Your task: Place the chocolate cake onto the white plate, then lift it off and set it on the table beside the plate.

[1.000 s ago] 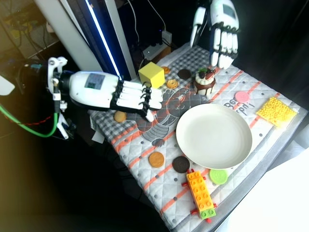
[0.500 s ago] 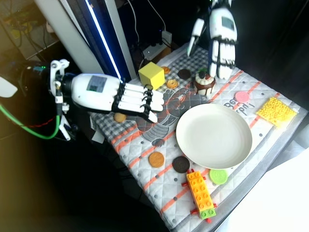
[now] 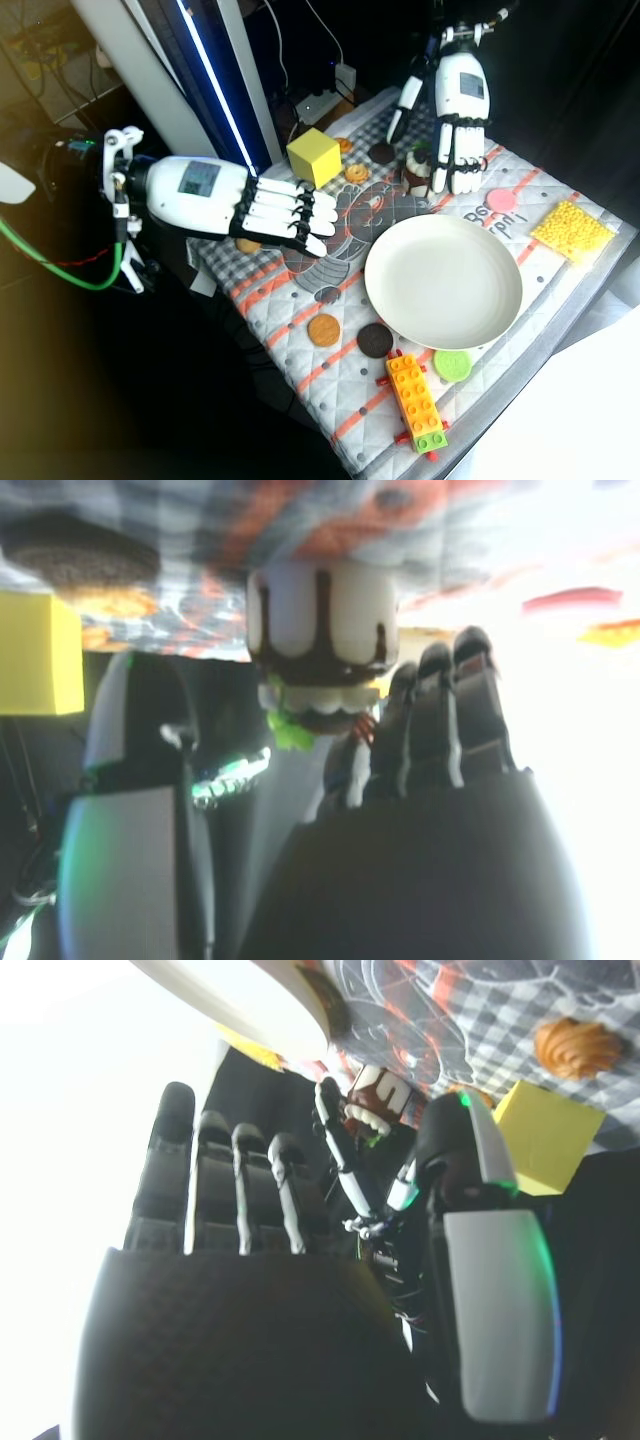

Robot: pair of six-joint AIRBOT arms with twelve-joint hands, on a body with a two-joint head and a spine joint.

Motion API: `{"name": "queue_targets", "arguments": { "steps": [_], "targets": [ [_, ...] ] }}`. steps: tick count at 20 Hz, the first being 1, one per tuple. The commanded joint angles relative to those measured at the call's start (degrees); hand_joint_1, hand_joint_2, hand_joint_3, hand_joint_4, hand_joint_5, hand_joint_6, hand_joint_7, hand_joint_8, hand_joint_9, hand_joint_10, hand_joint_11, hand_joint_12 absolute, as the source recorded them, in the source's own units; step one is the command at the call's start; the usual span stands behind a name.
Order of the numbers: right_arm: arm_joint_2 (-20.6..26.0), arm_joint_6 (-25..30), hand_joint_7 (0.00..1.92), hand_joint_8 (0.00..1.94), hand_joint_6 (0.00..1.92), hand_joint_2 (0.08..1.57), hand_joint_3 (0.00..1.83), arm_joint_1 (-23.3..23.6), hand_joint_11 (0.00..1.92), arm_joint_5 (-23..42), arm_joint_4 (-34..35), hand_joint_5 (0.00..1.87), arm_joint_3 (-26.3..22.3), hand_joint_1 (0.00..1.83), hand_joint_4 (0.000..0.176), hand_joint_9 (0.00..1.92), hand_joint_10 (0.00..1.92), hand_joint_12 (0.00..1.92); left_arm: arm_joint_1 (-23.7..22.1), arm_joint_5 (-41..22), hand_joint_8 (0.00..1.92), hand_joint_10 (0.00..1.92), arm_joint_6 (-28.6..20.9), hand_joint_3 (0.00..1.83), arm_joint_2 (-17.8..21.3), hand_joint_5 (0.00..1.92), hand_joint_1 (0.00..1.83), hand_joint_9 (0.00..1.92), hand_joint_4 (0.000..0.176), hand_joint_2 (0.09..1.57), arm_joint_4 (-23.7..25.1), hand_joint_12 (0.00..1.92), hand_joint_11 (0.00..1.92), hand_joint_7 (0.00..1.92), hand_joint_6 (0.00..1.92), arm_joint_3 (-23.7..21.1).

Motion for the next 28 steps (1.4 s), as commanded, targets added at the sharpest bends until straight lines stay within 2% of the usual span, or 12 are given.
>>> {"name": "queue_targets", "arguments": {
  "steps": [1, 2, 4, 6, 12, 14, 17, 19, 22, 26, 27, 28],
  "targets": [
    [0.05, -0.07, 0.00, 0.00, 0.00, 1.19, 0.00, 0.33, 0.00, 6.30, 1.20, 0.00, 0.13, 0.67, 0.000, 0.03, 0.01, 0.45, -0.64, -3.73, 0.06, 0.52, -0.08, 0.00, -0.31, 0.26, 1.01, 0.09, 0.113, 1.05, -0.36, 1.49, 0.00, 0.26, 0.06, 0.32],
    [0.02, -0.07, 0.00, 0.00, 0.00, 1.19, 0.00, 0.24, 0.00, 6.30, 1.28, 0.00, 0.15, 0.70, 0.000, 0.03, 0.01, 0.46, -0.78, -3.46, 0.16, 0.97, 0.00, 0.00, -0.68, 0.35, 1.04, 0.02, 0.096, 1.10, -0.34, 1.60, 0.00, 0.33, 0.19, 0.58],
    [-0.06, -0.07, 0.00, 0.00, 0.00, 1.17, 0.00, 0.15, 0.00, 6.30, 1.35, 0.00, 0.19, 0.75, 0.000, 0.03, 0.01, 0.53, -1.08, -3.51, 1.41, 1.71, 0.34, 0.02, -1.24, 0.04, 1.08, 0.01, 0.056, 1.24, -0.36, 1.89, 0.03, 0.09, 1.38, 0.92],
    [-0.12, -0.07, 0.00, 0.00, 0.00, 1.17, 0.00, 0.00, 0.00, 6.30, 1.44, 0.00, 0.20, 0.74, 0.000, 0.03, 0.01, 0.58, -1.21, -4.40, 1.87, 1.90, 0.43, 0.02, -1.34, 0.29, 0.97, 0.05, 0.036, 1.46, -0.60, 1.92, 0.11, 0.39, 1.84, 0.93],
    [-0.11, -0.07, 0.00, 0.00, 0.00, 1.17, 0.00, -0.20, 0.00, 6.31, 1.52, 0.00, 0.23, 0.81, 0.000, 0.00, 0.00, 0.20, -4.05, -10.27, 1.79, 1.63, 0.47, 0.00, 2.50, 0.41, 0.96, 0.11, 0.021, 1.46, 0.78, 1.89, 0.03, 0.41, 1.89, -2.19],
    [-0.11, -0.07, 0.00, 0.00, 0.00, 1.17, 0.00, -0.29, 0.00, 6.31, 1.64, 0.00, 0.23, 0.81, 0.000, 0.00, 0.00, 0.21, -7.86, -9.72, 1.50, 1.62, 0.48, 0.00, 2.12, 0.46, 0.97, 0.05, 0.000, 1.41, 3.42, 1.89, 0.00, 0.08, 1.74, -2.15],
    [-0.33, -0.07, 0.00, 0.00, 0.00, 1.16, 0.00, -0.29, 0.00, 6.31, 1.65, 0.00, 0.30, 0.84, 0.000, 0.01, 0.00, 0.46, -12.89, -6.91, 1.08, 1.26, 1.80, 0.00, -1.45, 0.24, 1.23, 0.30, 0.000, 1.15, 4.00, 1.61, 0.28, 0.24, 1.20, 0.44],
    [-0.55, -0.07, 0.00, 0.00, 0.00, 1.17, 0.00, -0.32, 0.00, 6.30, 1.65, 0.00, 0.47, 0.79, 0.000, 0.00, 0.00, 0.59, -15.33, -4.48, 1.47, 1.56, 2.17, 0.00, -5.61, 0.22, 1.28, 0.23, 0.000, 1.12, 2.61, 1.84, 0.29, 0.13, 1.44, 4.24],
    [-1.19, -0.07, 0.00, 0.00, 0.00, 1.17, 0.00, -0.33, 0.00, 6.30, 1.65, 0.00, 0.88, 0.77, 0.000, 0.00, 0.00, 0.68, -17.17, -0.89, 1.56, 1.67, 2.36, 0.00, -10.93, 0.22, 1.30, 0.39, 0.000, 1.10, 0.78, 1.85, 0.53, 0.17, 1.60, 9.31],
    [-1.70, -0.07, 0.00, 0.00, 0.00, 1.17, 0.00, -0.33, 0.00, 6.30, 1.65, 0.00, 1.28, 0.76, 0.000, 0.00, 0.00, 0.67, -17.80, 2.46, 1.67, 1.87, 15.19, 0.01, -17.00, 0.61, 1.06, 0.14, 0.000, 1.29, -12.47, 1.92, 0.23, 0.13, 1.54, 14.60],
    [-1.70, -0.07, 0.00, 0.00, 0.00, 1.17, 0.00, -0.34, 0.00, 6.30, 1.65, 0.00, 1.31, 0.77, 0.000, 0.01, 0.00, 0.67, -17.81, 2.55, 1.48, 1.68, 15.20, 0.01, -18.01, 0.60, 1.00, 0.11, 0.000, 1.31, -13.44, 1.92, 0.16, 0.10, 1.58, 15.73],
    [-1.74, -0.07, 0.00, 0.00, 0.00, 1.17, 0.00, -0.34, 0.00, 6.30, 1.65, 0.00, 1.36, 0.78, 0.000, 0.00, 0.00, 0.67, -17.84, 2.98, 1.46, 1.75, 15.20, 0.01, -19.27, 0.59, 1.03, 0.20, 0.000, 1.32, -14.83, 1.92, 0.38, 0.10, 1.59, 17.16]
  ]
}}
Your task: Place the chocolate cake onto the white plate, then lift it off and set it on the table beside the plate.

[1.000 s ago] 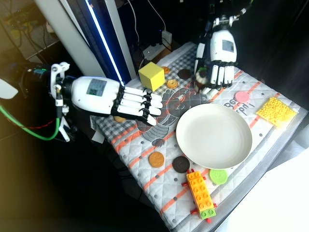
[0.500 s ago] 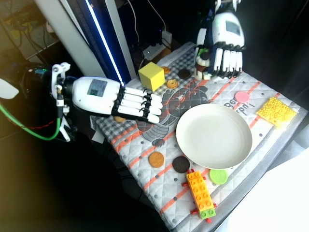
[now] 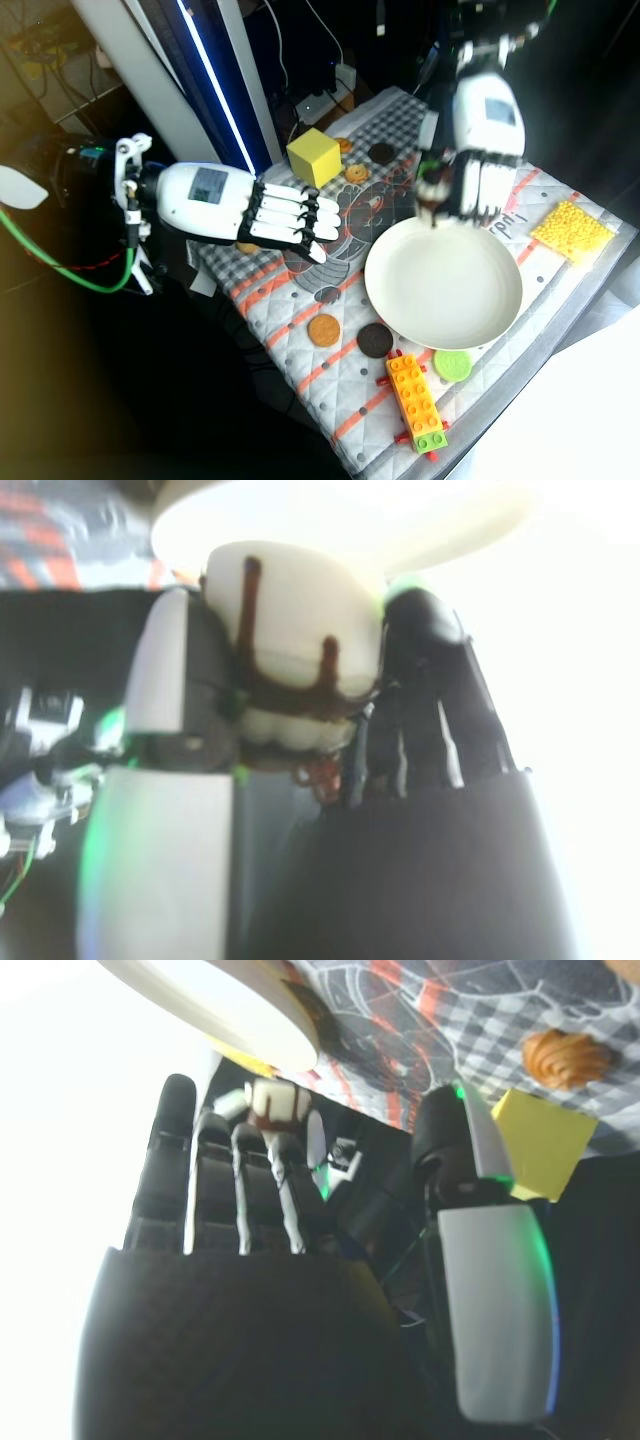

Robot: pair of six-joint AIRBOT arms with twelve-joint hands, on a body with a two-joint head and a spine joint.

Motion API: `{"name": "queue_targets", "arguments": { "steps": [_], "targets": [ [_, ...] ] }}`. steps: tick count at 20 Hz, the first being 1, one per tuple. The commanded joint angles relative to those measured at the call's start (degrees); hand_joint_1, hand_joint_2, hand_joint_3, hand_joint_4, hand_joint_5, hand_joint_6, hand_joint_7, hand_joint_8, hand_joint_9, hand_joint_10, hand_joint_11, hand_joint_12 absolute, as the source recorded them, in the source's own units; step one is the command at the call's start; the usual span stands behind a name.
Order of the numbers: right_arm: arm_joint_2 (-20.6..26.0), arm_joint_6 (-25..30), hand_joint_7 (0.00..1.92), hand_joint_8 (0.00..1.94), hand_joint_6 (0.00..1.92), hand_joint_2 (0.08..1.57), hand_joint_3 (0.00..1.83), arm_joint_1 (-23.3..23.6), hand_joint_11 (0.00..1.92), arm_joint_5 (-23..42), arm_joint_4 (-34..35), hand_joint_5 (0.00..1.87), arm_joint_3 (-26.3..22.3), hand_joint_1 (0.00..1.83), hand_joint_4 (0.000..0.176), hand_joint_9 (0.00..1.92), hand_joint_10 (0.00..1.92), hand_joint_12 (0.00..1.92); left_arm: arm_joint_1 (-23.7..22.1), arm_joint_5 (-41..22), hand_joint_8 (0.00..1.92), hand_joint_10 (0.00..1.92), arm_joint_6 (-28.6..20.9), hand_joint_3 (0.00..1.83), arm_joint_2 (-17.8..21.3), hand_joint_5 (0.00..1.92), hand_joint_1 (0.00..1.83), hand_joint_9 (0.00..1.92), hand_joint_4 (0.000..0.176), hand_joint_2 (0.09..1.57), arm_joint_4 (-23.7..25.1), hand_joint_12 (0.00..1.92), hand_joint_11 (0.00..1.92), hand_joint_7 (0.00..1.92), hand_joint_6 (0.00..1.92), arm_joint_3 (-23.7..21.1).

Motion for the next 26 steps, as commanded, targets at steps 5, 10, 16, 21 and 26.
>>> {"name": "queue_targets", "arguments": {
  "steps": [5, 10, 16, 21, 26],
  "targets": [
    [-0.11, -0.07, 0.00, 0.00, 0.00, 1.18, 0.00, 0.43, 0.00, 6.15, 0.98, 0.00, 0.52, 0.75, 0.000, 0.00, 0.00, 0.51, -1.44, -4.64, 1.04, 1.31, -0.05, 0.00, -3.53, 0.26, 1.31, 0.27, 0.000, 1.17, -3.61, 1.71, 0.24, 0.19, 1.23, 4.53],
    [-0.30, -0.07, 0.00, 0.00, 0.00, 1.17, 0.00, 0.39, 0.00, 6.15, 0.98, 0.00, 0.77, 0.76, 0.000, 0.01, 0.01, 0.70, -1.05, -3.36, 0.14, 0.47, -0.05, 0.00, -7.10, 0.27, 1.13, 0.21, 0.034, 1.18, -5.62, 1.38, 0.00, 0.32, 0.58, 7.85],
    [-0.31, -0.06, 0.00, 0.00, 0.00, 1.17, 0.00, 0.18, 0.00, 6.15, 0.99, 0.00, 0.76, 0.71, 0.000, 0.00, 0.00, 0.56, -0.55, -3.84, 0.00, 0.00, -0.04, 0.00, -6.46, 0.02, 0.81, 0.01, 0.140, 1.08, -5.65, 0.55, 0.00, 0.01, 0.00, 6.87],
    [-0.30, -0.06, 0.00, 0.00, 0.00, 1.13, 0.00, 0.13, 0.00, 6.14, 1.33, 0.00, 0.74, 0.78, 0.000, 0.00, 0.00, 0.66, -0.61, -7.63, 0.00, 0.00, 0.07, 0.00, -2.43, 0.00, 0.74, 0.00, 0.176, 1.00, -5.28, 0.00, 0.00, 0.00, 0.00, 2.60],
    [-0.25, -0.06, 0.00, 0.00, 0.00, 1.13, 0.00, 0.86, 0.00, 6.17, 1.46, 0.00, 0.69, 0.70, 0.000, 0.00, 0.00, 0.58, 0.41, -15.09, 0.00, 0.00, 0.01, 0.00, 5.11, 0.00, 0.73, 0.00, 0.176, 0.96, -3.90, 0.00, 0.00, 0.00, 0.00, -4.78]
  ]
}}
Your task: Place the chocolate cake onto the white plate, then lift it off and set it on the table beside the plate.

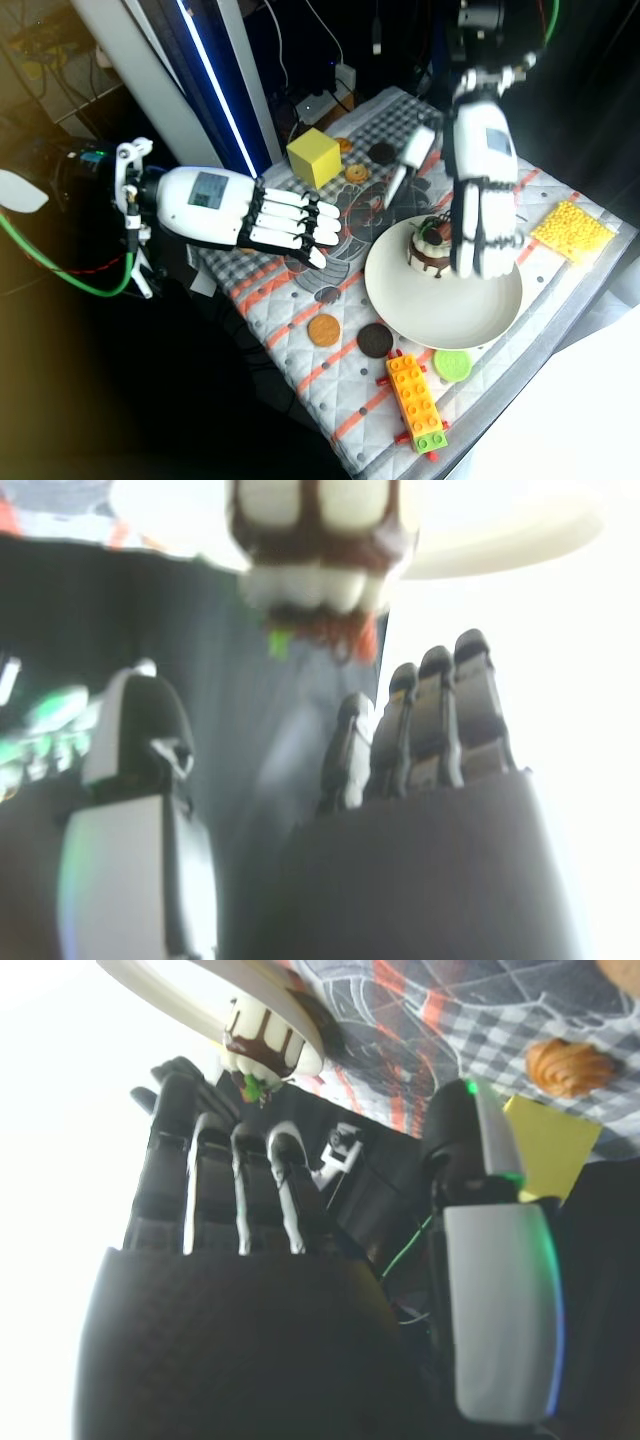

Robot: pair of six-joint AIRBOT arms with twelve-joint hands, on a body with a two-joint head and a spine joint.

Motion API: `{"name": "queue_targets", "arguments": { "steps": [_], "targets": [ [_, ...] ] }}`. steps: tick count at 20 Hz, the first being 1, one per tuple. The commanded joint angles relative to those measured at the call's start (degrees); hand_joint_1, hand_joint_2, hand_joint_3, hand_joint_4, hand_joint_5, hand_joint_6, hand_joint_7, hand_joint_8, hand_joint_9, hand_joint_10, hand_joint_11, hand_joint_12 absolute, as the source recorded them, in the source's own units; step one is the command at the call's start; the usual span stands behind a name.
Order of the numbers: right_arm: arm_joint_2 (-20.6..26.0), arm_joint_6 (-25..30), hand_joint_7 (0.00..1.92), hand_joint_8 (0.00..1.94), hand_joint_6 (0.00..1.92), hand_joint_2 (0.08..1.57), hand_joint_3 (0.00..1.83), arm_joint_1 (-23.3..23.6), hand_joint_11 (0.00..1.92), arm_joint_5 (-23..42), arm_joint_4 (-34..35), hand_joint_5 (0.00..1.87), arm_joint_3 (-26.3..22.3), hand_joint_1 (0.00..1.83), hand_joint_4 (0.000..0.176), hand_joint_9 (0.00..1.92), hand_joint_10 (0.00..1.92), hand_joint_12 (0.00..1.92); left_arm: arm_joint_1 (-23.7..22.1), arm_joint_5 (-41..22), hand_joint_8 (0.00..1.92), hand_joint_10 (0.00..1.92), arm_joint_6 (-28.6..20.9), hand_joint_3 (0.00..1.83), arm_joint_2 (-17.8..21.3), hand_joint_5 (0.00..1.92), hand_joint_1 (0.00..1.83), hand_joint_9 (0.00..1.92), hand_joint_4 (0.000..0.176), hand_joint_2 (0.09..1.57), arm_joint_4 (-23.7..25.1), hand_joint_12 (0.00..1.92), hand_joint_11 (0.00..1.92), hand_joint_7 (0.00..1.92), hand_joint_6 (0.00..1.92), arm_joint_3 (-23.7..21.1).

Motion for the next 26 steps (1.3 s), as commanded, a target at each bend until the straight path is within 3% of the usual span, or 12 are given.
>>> {"name": "queue_targets", "arguments": {
  "steps": [1, 5, 7, 9, 13, 14, 17, 21, 22, 24, 25, 26],
  "targets": [
    [0.28, -0.06, 0.00, 0.00, 0.00, 1.14, 0.00, 1.41, 0.00, 6.31, 1.02, 0.00, 0.22, 0.70, 0.000, 0.00, 0.00, 0.58, 0.17, -9.16, 0.00, 0.00, -1.18, 0.00, 1.87, 0.00, 0.72, 0.00, 0.176, 0.97, 0.65, 0.00, 0.00, 0.00, 0.00, -0.69],
    [0.23, -0.06, 0.00, 0.00, 0.00, 1.18, 0.02, 4.11, 0.00, 6.30, 1.00, 0.00, 1.94, 0.71, 0.000, 0.00, 0.00, 0.47, 5.30, -17.12, 0.00, 0.00, -8.47, 0.03, 10.18, 0.00, 0.47, 0.00, 0.134, 1.31, 6.29, 0.00, 0.00, 0.00, 0.00, -7.32],
    [-1.61, -0.04, 0.02, 0.00, 0.00, 1.22, 0.00, 6.12, 0.00, 5.79, 1.01, 0.00, 3.65, 0.74, 0.000, 0.07, 0.03, 0.98, 8.25, -20.07, 0.00, 0.00, -8.47, 0.01, 14.59, 0.01, 0.76, 0.00, 0.076, 1.33, 7.84, 0.00, 0.00, 0.00, 0.00, -11.33],
    [-4.53, -0.03, 0.04, 0.01, 0.00, 1.21, 0.00, 8.64, 0.00, 3.39, 1.00, 0.00, 6.20, 0.77, 0.000, 0.11, 0.05, 1.14, 11.17, -20.57, 0.00, 0.00, -8.47, 0.01, 18.05, 0.07, 0.88, 0.00, 0.068, 1.34, 8.98, 0.01, 0.03, 0.00, 0.03, -14.34],
    [-9.80, -0.03, 0.11, 0.02, 0.02, 1.18, 0.00, 14.42, 0.00, -1.84, 0.30, 0.04, 10.60, 0.80, 0.008, 0.06, 0.35, 1.44, 17.98, -22.85, 0.01, 0.03, -8.65, 0.00, 22.53, 0.23, 0.79, 0.14, 0.000, 1.34, 9.20, 0.84, 0.00, 0.15, 0.02, -18.38],
    [-10.99, -0.03, 0.13, 0.02, 0.02, 1.17, 0.00, 15.68, 0.00, -3.15, -0.45, 0.04, 11.40, 0.80, 0.017, 0.01, 0.55, 1.59, 19.54, -23.64, 0.03, 0.05, -8.66, 0.00, 23.49, 0.28, 0.83, 0.21, 0.000, 1.34, 9.19, 0.96, 0.00, 0.23, 0.03, -19.25],
    [-15.36, -0.04, 0.02, 0.00, 0.00, 1.20, 0.00, 19.67, 0.00, -7.37, -1.69, 0.03, 14.64, 0.85, 0.000, 0.00, 0.21, 1.10, 23.24, -24.23, 0.05, 0.09, -9.41, 0.00, 25.17, 0.35, 0.67, 0.35, 0.000, 1.38, 9.00, 1.19, 0.00, 0.37, 0.04, -20.85],
    [-21.92, -0.04, 0.03, 0.00, 0.00, 1.20, 0.00, 21.52, 0.00, -10.54, -1.66, 0.02, 19.39, 0.87, 0.000, 0.00, 0.28, 1.26, 22.95, -21.80, 0.00, 0.07, -10.69, 0.01, 24.19, 0.33, 0.54, 0.37, 0.004, 1.38, 12.37, 1.24, 0.00, 0.35, 0.00, -20.98],
    [-24.32, -0.04, 0.02, 0.00, 0.01, 1.18, 0.00, 22.43, 0.00, -12.03, -1.66, 0.03, 21.22, 0.97, 0.000, 0.00, 0.02, 0.53, 22.42, -20.97, 0.00, 0.07, -10.85, 0.00, 23.55, 0.30, 0.48, 0.37, 0.017, 1.38, 13.27, 1.27, 0.00, 0.34, 0.00, -20.77],
    [-26.63, -0.05, 0.04, 0.00, 0.01, 1.16, 0.00, 23.10, 0.00, -13.23, -1.66, 0.05, 22.92, 1.03, 0.000, 0.04, 0.02, 0.50, 21.73, -20.00, 0.00, 0.06, -13.23, 0.00, 22.90, 0.29, 0.48, 0.34, 0.014, 1.39, 15.56, 1.25, 0.00, 0.31, 0.00, -20.17],
    [-28.07, -0.05, 0.04, 0.00, 0.00, 1.14, 0.00, 23.42, 0.00, -13.95, -1.65, 0.04, 23.96, 0.97, 0.009, 0.12, 0.03, 0.98, 21.36, -19.51, 0.00, 0.06, -15.46, 0.00, 22.54, 0.30, 0.48, 0.33, 0.002, 1.39, 17.14, 1.34, 0.00, 0.30, 0.01, -19.62],
    [-29.33, -0.06, 0.04, 0.00, 0.00, 1.14, 0.00, 23.65, 0.00, -14.54, -1.64, 0.04, 25.01, 0.97, 0.009, 0.12, 0.03, 0.98, 21.11, -19.18, 0.00, 0.06, -16.56, 0.00, 22.25, 0.30, 0.48, 0.33, 0.002, 1.39, 18.00, 1.34, 0.00, 0.30, 0.01, -19.33]
  ]
}}
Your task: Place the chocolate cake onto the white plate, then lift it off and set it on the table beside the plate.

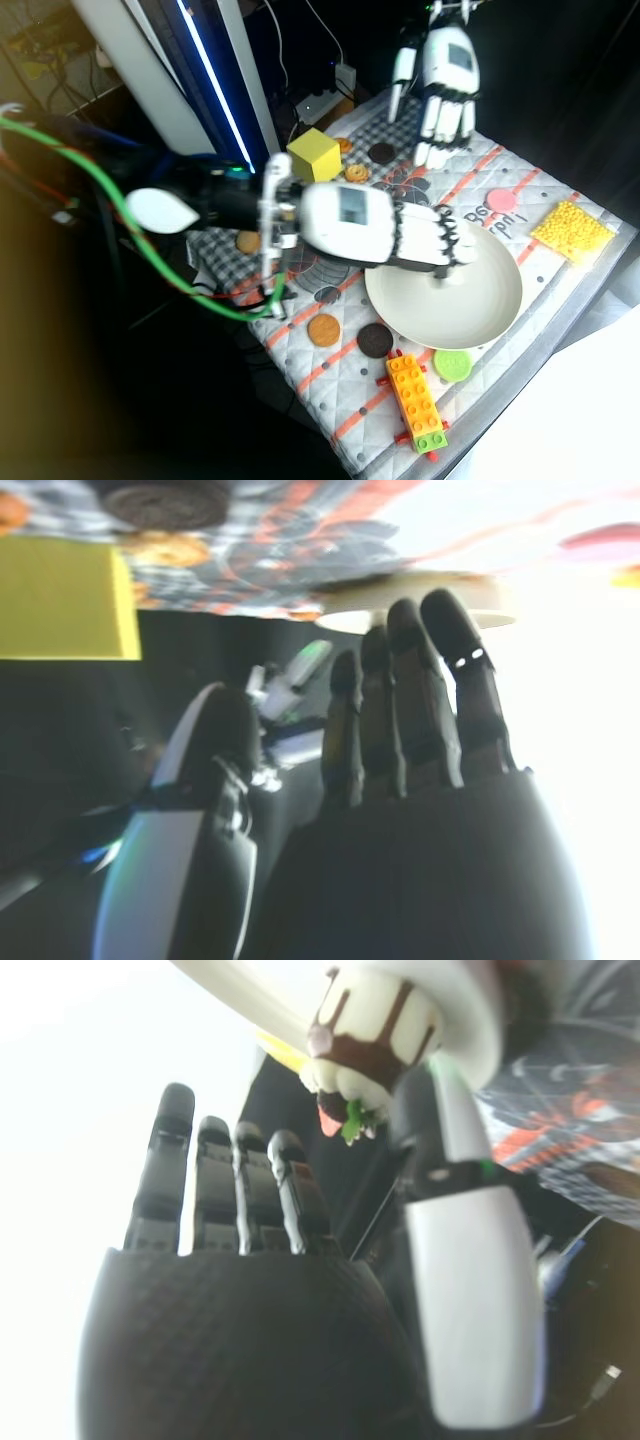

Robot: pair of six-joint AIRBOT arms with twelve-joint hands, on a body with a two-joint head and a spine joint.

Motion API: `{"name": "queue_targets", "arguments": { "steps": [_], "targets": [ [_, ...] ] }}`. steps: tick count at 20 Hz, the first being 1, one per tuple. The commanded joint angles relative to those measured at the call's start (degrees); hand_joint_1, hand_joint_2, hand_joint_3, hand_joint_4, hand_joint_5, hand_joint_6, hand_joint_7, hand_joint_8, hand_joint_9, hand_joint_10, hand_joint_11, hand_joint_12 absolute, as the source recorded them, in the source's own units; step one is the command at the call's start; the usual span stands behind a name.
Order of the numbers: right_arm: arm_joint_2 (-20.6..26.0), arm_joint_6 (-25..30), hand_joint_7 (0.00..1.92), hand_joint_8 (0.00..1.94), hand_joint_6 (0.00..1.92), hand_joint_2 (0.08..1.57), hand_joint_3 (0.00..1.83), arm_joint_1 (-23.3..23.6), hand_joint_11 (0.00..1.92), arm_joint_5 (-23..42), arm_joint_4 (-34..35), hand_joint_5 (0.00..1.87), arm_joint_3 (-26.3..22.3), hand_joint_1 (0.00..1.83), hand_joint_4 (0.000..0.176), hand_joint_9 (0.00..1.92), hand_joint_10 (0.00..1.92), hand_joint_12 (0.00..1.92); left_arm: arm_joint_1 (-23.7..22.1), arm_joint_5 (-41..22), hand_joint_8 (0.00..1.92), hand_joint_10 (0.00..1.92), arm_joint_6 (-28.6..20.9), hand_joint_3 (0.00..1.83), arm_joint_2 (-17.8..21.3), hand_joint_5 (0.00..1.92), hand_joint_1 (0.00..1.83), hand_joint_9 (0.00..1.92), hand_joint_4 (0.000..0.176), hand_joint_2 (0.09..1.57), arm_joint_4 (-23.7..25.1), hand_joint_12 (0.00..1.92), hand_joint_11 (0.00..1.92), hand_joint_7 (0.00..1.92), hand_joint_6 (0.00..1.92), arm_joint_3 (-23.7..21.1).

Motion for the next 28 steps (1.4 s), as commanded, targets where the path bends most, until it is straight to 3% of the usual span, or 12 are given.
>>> {"name": "queue_targets", "arguments": {
  "steps": [1, 4, 8, 11, 12, 15, 16, 17, 18, 20, 23, 28],
  "targets": [
    [-0.48, -0.08, 0.00, 0.00, 0.00, 1.15, 0.00, 1.16, 0.00, 4.58, 0.51, 0.01, 0.87, 0.95, 0.023, 0.10, 0.02, 0.89, -0.73, -5.06, 0.01, 0.07, -0.43, 0.00, 0.06, 0.32, 0.51, 0.33, 0.005, 1.39, -0.57, 1.41, 0.00, 0.31, 0.01, 0.26],
    [-2.81, -0.08, 0.03, 0.00, 0.00, 1.14, 0.00, 1.56, 0.00, 3.17, 0.54, 0.01, 2.57, 0.93, 0.001, 0.08, 0.00, 0.94, -0.88, -4.74, 0.00, 0.09, -0.43, 0.00, -0.09, 0.33, 0.54, 0.32, 0.016, 1.38, -0.25, 1.45, 0.00, 0.31, 0.01, 0.27],
    [-4.49, -0.08, 0.01, 0.00, 0.00, 1.15, 0.00, 1.54, 0.00, 2.13, 0.64, 0.04, 3.99, 0.93, 0.000, 0.02, 0.01, 0.47, -1.15, -4.85, 0.00, 0.23, -0.43, 0.00, -0.31, 0.35, 0.53, 0.28, 0.022, 1.39, -0.17, 1.44, 0.00, 0.31, 0.01, 0.46],
    [-5.91, -0.08, 0.14, 0.01, 0.01, 1.13, 0.00, 1.02, 0.00, 1.17, 1.16, 0.13, 5.36, 0.97, 0.000, 0.18, 0.03, 0.86, -1.23, -4.90, 0.00, 0.55, -0.43, 0.00, -0.32, 0.35, 0.52, 0.16, 0.001, 1.40, -0.17, 1.48, 0.00, 0.32, 0.00, 0.53],
    [-6.33, -0.08, 0.26, 0.02, 0.02, 1.13, 0.00, 0.88, 0.00, 0.95, 1.50, 0.24, 5.82, 0.99, 0.000, 0.32, 0.06, 1.18, -1.28, -4.90, 0.00, 0.56, -0.43, 0.00, -0.38, 0.37, 0.54, 0.13, 0.012, 1.38, -0.17, 1.39, 0.00, 0.33, 0.01, 0.60],
    [-7.13, -0.08, 0.30, 0.01, 0.01, 1.13, 0.00, 0.71, 0.00, 0.61, 2.21, 0.27, 6.65, 0.99, 0.000, 0.36, 0.06, 1.30, -1.40, -4.91, 0.00, 0.56, -0.43, 0.00, -0.61, 0.38, 0.55, 0.13, 0.015, 1.37, -0.17, 1.35, 0.00, 0.33, 0.01, 0.74],
    [-7.13, -0.08, 0.79, 1.01, 0.94, 1.18, 0.00, 0.71, 0.49, 0.57, 2.21, 0.65, 6.69, 1.16, 0.000, 0.74, 0.78, 1.63, -1.42, -4.87, 0.01, 0.55, -0.44, 0.00, -0.70, 0.40, 0.65, 0.11, 0.000, 1.35, -0.17, 1.36, 0.00, 0.35, 0.02, 0.84],
    [-7.03, -0.08, 0.84, 1.37, 1.01, 1.20, 0.00, 0.72, 0.77, 0.58, 2.21, 0.78, 6.67, 1.22, 0.000, 0.83, 1.39, 1.86, -1.42, -4.84, 0.01, 0.56, -0.44, 0.00, -0.72, 0.41, 0.68, 0.11, 0.000, 1.34, -0.17, 1.39, 0.00, 0.36, 0.02, 0.92],
    [-6.82, -0.08, 0.85, 1.44, 1.06, 1.20, 0.00, 0.77, 0.86, 0.61, 2.22, 0.79, 6.64, 1.22, 0.000, 0.85, 1.57, 1.91, -1.41, -4.87, 0.01, 0.57, -0.44, 0.00, -0.72, 0.41, 0.68, 0.12, 0.000, 1.34, -0.19, 1.39, 0.00, 0.36, 0.02, 0.97],
    [-5.76, -0.08, 0.83, 1.44, 1.20, 1.22, 0.00, 1.27, 0.75, 1.12, 2.30, 0.73, 6.11, 1.20, 0.000, 0.79, 1.53, 1.91, -1.40, -4.84, 0.01, 0.56, -0.47, 0.01, -0.73, 0.37, 0.60, 0.10, 0.000, 1.38, -0.29, 1.38, 0.00, 0.33, 0.01, 1.05],
    [-3.04, -0.07, 0.80, 1.54, 1.16, 1.24, 0.00, 1.55, 0.75, 3.02, 2.79, 0.73, 4.28, 1.21, 0.000, 0.73, 1.70, 1.92, -1.38, -4.85, 0.00, 0.56, -0.51, 0.00, -0.73, 0.32, 0.43, 0.13, 0.031, 1.42, -0.76, 1.37, 0.00, 0.31, 0.00, 1.12],
    [2.46, -0.06, 0.67, 1.50, 1.27, 1.25, 0.00, 1.55, 0.34, 7.65, 4.71, 0.79, 0.74, 1.15, 0.000, 0.47, 1.45, 1.89, -1.37, -4.86, 0.01, 0.51, -0.53, 0.00, -0.69, 0.37, 0.60, 0.20, 0.012, 1.37, -1.27, 1.40, 0.00, 0.36, 0.02, 1.17]
  ]
}}
